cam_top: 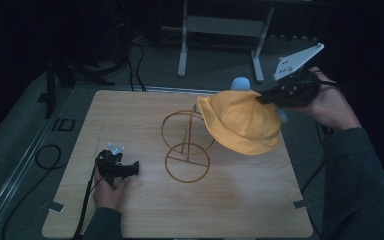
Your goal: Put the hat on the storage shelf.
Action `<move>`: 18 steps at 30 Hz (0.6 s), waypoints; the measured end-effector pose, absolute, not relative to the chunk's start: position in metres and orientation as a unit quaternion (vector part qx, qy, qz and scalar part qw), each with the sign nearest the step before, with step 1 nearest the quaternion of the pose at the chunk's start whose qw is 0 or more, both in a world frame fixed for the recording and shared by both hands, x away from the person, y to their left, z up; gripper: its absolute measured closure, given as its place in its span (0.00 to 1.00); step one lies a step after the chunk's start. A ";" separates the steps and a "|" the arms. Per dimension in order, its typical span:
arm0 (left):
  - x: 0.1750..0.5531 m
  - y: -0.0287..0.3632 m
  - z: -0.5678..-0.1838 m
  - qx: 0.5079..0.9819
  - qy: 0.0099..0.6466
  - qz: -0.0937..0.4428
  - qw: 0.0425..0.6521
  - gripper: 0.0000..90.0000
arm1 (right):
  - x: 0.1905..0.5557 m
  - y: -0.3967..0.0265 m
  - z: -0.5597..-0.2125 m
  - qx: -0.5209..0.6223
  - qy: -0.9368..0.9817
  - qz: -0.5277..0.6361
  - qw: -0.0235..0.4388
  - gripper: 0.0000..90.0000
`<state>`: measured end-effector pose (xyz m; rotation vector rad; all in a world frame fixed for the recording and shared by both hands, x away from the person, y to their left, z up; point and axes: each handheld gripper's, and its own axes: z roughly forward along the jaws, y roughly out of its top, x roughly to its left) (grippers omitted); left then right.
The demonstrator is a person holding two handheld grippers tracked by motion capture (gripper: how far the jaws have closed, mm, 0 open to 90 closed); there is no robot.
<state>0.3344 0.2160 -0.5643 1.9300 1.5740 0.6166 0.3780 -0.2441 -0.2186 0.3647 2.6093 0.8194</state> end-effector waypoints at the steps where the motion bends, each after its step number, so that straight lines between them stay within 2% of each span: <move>1: 0.334 0.216 -0.564 0.721 0.588 0.230 0.284 0.00 | 0.378 -0.243 -0.218 0.128 0.928 0.292 0.190 0.94; 18: 0.334 0.216 -0.564 0.721 0.588 0.230 0.284 0.00 | 0.379 -0.212 -0.214 0.101 0.930 0.301 0.186 0.94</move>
